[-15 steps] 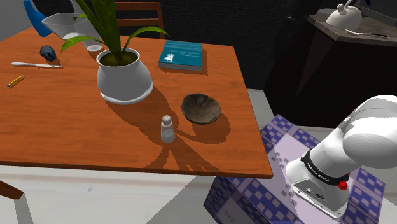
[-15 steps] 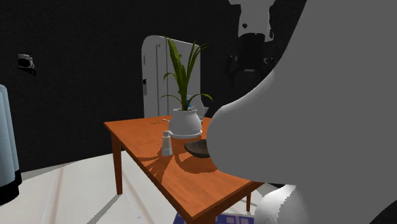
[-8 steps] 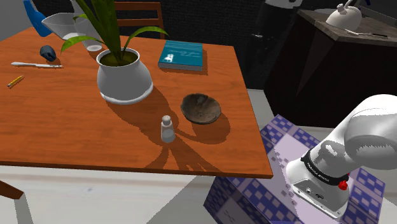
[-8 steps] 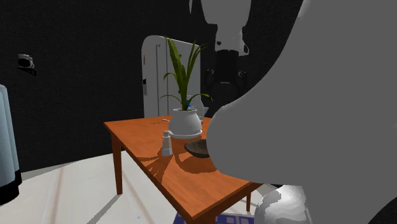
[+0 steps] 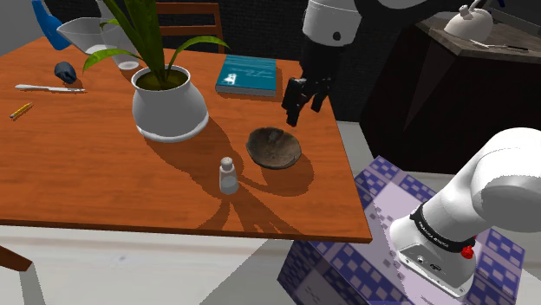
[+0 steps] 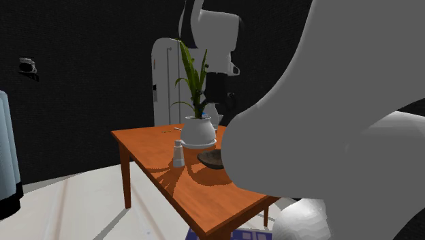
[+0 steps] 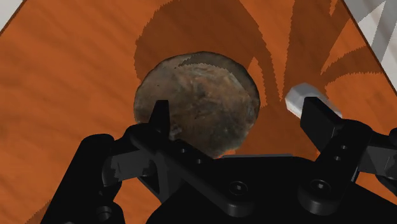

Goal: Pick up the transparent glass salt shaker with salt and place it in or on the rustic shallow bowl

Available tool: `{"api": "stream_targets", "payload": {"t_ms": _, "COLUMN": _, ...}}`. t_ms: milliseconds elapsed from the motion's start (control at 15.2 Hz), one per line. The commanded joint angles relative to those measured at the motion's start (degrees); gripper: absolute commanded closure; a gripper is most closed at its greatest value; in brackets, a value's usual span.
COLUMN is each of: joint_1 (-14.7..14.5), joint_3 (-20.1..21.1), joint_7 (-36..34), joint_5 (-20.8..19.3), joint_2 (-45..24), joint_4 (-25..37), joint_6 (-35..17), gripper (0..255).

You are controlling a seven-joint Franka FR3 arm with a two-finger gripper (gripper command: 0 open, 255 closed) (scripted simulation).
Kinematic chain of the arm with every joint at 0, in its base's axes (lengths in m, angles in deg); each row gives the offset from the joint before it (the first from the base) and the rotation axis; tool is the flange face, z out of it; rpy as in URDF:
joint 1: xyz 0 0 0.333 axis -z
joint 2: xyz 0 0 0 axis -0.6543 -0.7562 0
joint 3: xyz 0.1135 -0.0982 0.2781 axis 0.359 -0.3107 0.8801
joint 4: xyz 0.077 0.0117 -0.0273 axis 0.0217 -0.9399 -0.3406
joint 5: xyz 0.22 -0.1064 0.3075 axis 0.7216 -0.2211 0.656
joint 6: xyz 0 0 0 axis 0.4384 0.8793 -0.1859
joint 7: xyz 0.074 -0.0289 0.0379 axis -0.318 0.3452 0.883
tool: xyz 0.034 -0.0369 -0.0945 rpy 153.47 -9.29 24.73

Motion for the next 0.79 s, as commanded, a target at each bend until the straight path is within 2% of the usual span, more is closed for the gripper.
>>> {"api": "stream_targets", "payload": {"t_ms": 0, "joint_1": -0.2, "joint_3": 2.3, "joint_7": -2.5, "joint_5": 0.2, "joint_2": -3.5, "joint_4": 1.3, "joint_6": -2.7, "gripper": 0}}
{"api": "stream_targets", "payload": {"t_ms": 396, "joint_1": -0.4, "joint_3": 8.7, "joint_7": -10.8, "joint_5": -2.1, "joint_2": -15.3, "joint_4": 7.1, "joint_6": -9.6, "gripper": 0}}
{"api": "stream_targets", "payload": {"t_ms": 726, "joint_1": -1.1, "joint_3": 12.9, "joint_7": -19.3, "joint_5": -7.8, "joint_2": -26.5, "joint_4": 13.8, "joint_6": -14.0, "gripper": 0}}
